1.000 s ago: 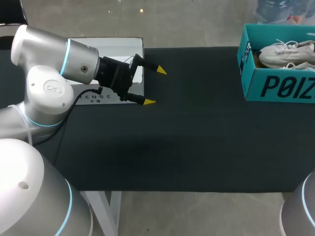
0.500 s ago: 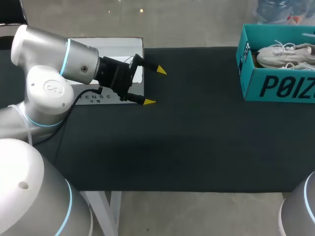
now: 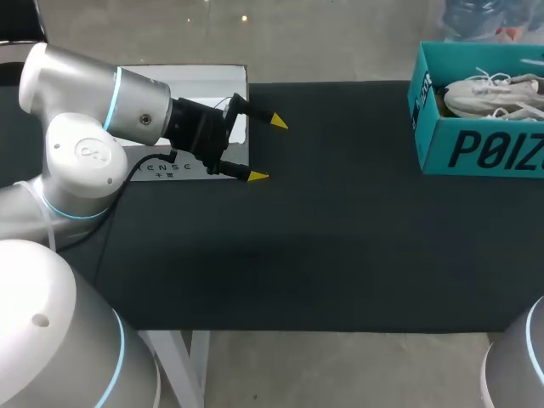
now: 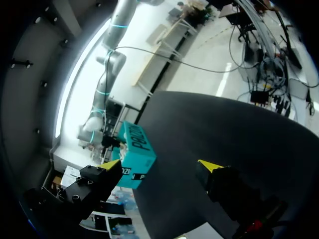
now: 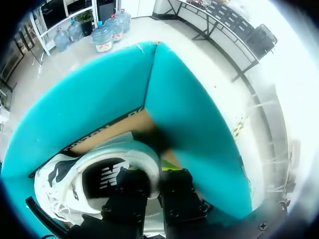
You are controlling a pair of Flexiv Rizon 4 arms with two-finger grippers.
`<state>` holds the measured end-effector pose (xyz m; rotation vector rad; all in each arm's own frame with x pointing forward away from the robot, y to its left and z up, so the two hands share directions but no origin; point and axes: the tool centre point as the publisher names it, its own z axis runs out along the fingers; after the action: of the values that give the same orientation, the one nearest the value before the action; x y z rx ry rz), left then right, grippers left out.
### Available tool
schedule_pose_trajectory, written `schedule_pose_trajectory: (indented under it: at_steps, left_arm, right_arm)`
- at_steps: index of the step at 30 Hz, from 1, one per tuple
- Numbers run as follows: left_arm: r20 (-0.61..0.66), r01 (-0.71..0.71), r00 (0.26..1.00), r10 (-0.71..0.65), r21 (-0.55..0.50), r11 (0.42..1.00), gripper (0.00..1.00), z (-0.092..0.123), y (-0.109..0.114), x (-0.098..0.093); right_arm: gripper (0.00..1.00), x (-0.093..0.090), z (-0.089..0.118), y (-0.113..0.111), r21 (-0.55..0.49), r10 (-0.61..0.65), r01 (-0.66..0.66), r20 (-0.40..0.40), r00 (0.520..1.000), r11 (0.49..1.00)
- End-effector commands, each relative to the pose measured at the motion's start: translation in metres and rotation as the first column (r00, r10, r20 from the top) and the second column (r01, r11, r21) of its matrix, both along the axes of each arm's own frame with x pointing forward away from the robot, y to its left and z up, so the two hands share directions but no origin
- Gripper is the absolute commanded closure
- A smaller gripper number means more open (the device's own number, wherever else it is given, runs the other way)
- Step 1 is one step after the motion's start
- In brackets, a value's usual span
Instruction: Take the shoe out of the shoebox, open the shoe tongue, remove and reinsert the insole, then place the shoe into the shoebox
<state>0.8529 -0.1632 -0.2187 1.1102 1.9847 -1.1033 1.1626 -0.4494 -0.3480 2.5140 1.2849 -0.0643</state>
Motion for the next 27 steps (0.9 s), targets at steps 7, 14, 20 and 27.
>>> schedule_pose_trajectory:
  at_steps: [7,14,20,27]
  left_arm:
    - [0.001,0.0,1.0,0.0,0.002,1.0,0.0,0.0,0.0,0.0]
    - [0.001,0.0,1.0,0.0,0.002,1.0,0.0,0.0,0.0,0.0]
    - [0.001,0.0,1.0,0.0,0.002,1.0,0.0,0.0,0.0,0.0]
    - [0.001,0.0,1.0,0.0,0.002,1.0,0.0,0.0,0.0,0.0]
  right_arm:
    - [1.0,-0.016,0.001,0.013,-0.016,-0.012,0.012,0.041,0.999,1.0]
    - [0.0,-0.019,0.012,0.014,-0.002,-0.031,0.031,0.047,0.998,1.0]
    - [0.0,-0.017,0.038,0.018,0.041,-0.041,0.037,0.098,0.994,0.998]
    - [0.0,-0.015,0.081,0.03,0.126,-0.06,0.046,0.113,0.992,0.991]
